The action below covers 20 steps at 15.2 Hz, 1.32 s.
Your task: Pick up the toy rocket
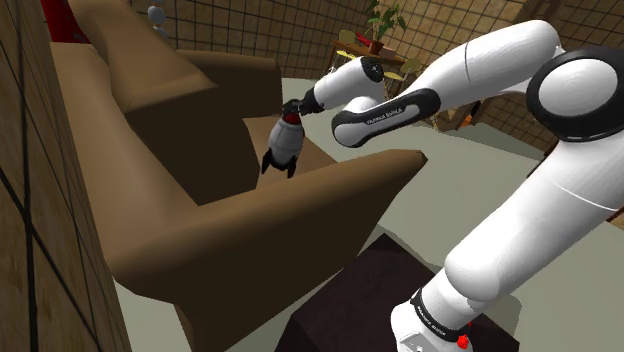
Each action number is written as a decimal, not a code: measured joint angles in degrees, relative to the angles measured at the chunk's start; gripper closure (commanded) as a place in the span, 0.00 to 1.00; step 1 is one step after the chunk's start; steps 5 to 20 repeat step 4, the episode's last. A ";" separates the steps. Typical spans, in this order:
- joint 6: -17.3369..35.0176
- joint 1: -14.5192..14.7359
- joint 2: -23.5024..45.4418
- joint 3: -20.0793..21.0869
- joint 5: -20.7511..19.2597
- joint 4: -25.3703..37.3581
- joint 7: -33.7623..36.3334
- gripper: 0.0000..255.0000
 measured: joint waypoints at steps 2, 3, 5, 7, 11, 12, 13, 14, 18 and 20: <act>-1.26 -0.03 -1.12 0.72 5.24 0.10 -4.64 1.00; -1.84 0.11 -1.71 0.86 7.23 0.10 -6.34 1.00; -2.21 0.23 -1.84 0.89 8.20 0.34 -7.18 1.00; -2.21 0.23 -1.84 0.89 8.20 0.34 -7.18 1.00; -2.21 0.23 -1.84 0.89 8.20 0.34 -7.18 1.00; -2.21 0.23 -1.84 0.89 8.20 0.34 -7.18 1.00; -2.21 0.23 -1.84 0.89 8.20 0.34 -7.18 1.00; -2.21 0.23 -1.84 0.89 8.20 0.34 -7.18 1.00; -2.21 0.23 -1.84 0.89 8.20 0.34 -7.18 1.00; -2.21 0.23 -1.84 0.89 8.20 0.34 -7.18 1.00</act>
